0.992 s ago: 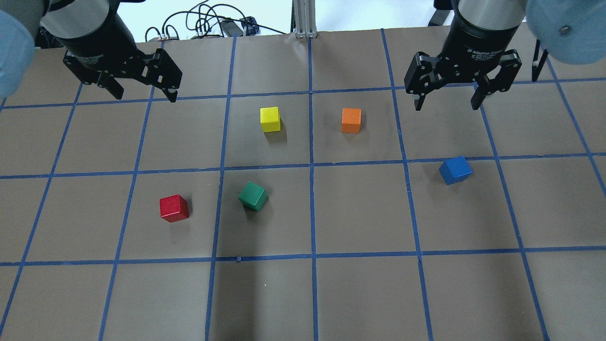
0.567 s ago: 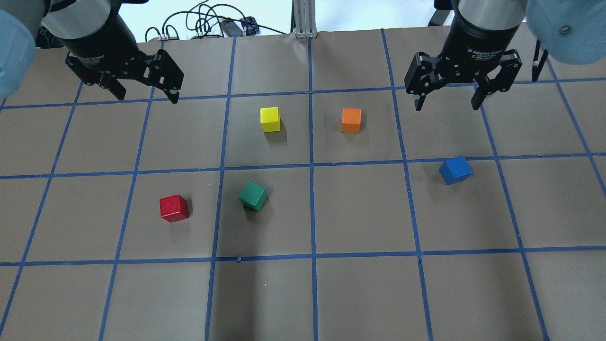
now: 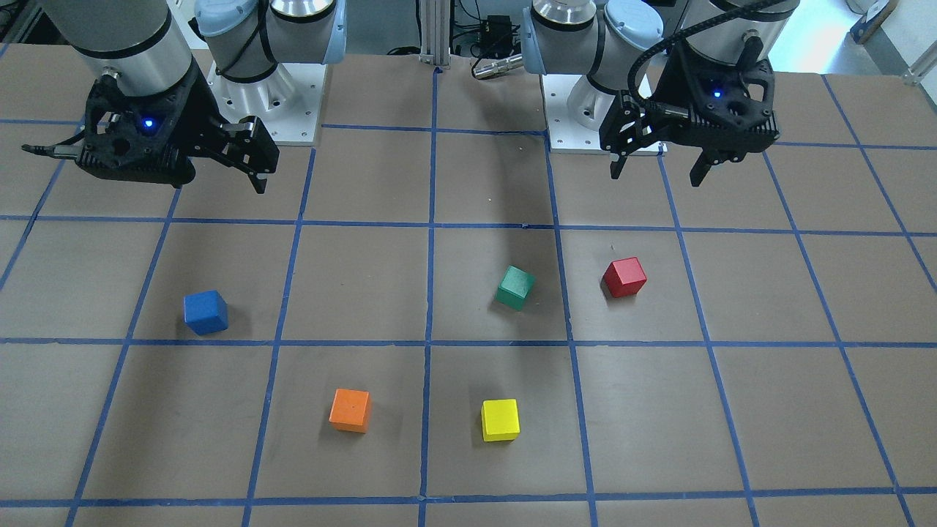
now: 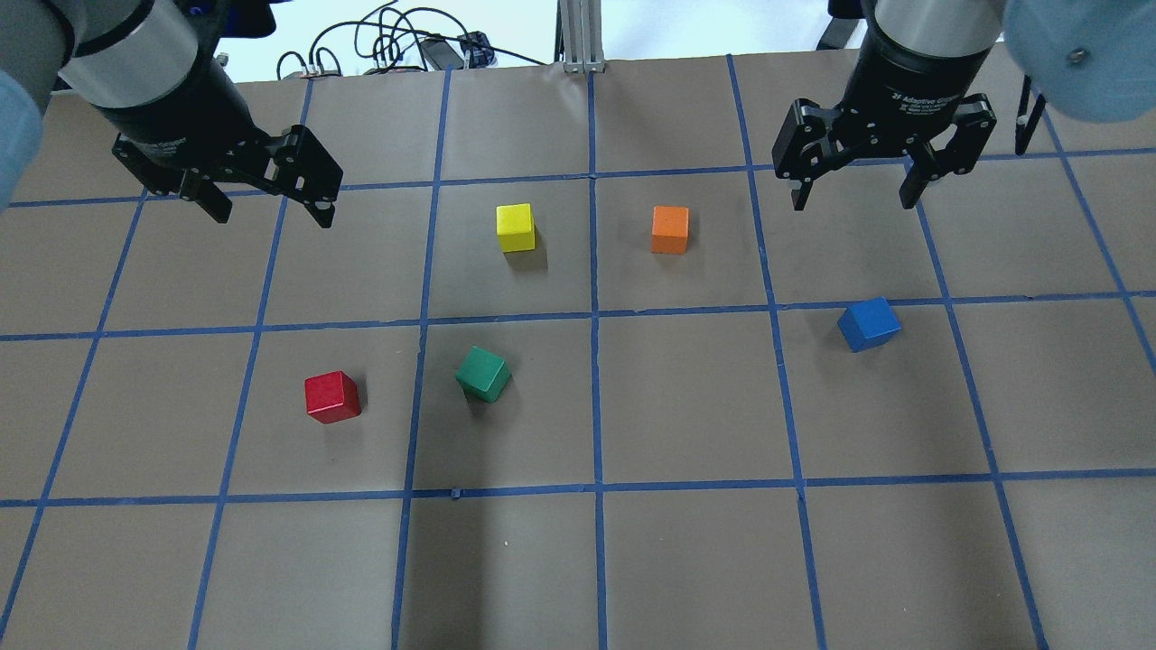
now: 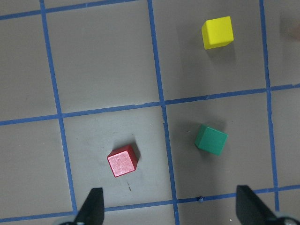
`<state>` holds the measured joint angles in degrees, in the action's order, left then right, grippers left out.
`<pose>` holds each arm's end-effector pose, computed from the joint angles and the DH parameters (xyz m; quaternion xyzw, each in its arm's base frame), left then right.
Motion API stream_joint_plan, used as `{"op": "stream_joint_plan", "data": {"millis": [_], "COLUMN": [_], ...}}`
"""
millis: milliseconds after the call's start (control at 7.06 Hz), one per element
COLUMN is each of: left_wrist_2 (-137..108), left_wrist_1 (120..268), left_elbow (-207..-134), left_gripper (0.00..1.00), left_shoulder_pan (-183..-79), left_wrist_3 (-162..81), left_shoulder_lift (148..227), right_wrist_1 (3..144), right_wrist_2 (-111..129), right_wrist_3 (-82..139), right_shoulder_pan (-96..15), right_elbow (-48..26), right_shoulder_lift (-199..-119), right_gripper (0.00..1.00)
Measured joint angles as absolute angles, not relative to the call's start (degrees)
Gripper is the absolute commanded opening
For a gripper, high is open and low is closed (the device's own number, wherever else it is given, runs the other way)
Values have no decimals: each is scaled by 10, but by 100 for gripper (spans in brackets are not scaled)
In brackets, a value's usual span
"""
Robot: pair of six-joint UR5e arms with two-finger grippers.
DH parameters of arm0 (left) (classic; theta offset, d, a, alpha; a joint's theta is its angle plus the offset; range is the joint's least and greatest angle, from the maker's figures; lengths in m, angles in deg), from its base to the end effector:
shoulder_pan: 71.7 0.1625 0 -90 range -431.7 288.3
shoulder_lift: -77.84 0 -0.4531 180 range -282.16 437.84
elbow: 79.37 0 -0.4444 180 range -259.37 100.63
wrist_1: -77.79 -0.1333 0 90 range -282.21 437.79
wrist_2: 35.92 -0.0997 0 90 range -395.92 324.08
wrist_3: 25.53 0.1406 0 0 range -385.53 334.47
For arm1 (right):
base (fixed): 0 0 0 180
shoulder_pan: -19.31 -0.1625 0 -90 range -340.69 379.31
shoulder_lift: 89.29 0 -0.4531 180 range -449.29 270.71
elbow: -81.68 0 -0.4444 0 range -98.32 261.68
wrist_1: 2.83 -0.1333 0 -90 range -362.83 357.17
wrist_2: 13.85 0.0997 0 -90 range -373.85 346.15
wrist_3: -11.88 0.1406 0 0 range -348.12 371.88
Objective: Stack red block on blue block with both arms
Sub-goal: 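Lower the left gripper down over the red cube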
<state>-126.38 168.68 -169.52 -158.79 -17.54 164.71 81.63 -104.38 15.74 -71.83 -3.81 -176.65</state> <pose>-0.1054 -0.5299 0.5012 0.0442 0.9988 -0.0178 0.0057 0.1430 -0.5528 0.4829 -0.0236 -0.9992 -0.0318 0.0060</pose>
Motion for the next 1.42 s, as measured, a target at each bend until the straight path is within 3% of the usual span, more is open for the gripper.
{"op": "stream_joint_plan", "data": {"millis": [283,992,1417], "left_wrist_2": [-1258,-1254,-1224], "left_wrist_1": [1679,1384,1302], "left_elbow": [-1741,-2009,-2062], "left_gripper": [100,100,98], "left_shoulder_pan": [-1516,-1455,-1456], "left_wrist_3": [-159,-153,-164], "left_shoulder_lift": [1651,1669,1720], "right_wrist_1": [816,817,817], "right_wrist_2": [-1044,-1044,-1050], "right_wrist_3": [157,157,157], "right_shoulder_pan": [-718,-718,-717], "right_elbow": [-38,-38,-38], "right_shoulder_lift": [-1767,-1767,-1767], "right_gripper": [100,100,100]}}
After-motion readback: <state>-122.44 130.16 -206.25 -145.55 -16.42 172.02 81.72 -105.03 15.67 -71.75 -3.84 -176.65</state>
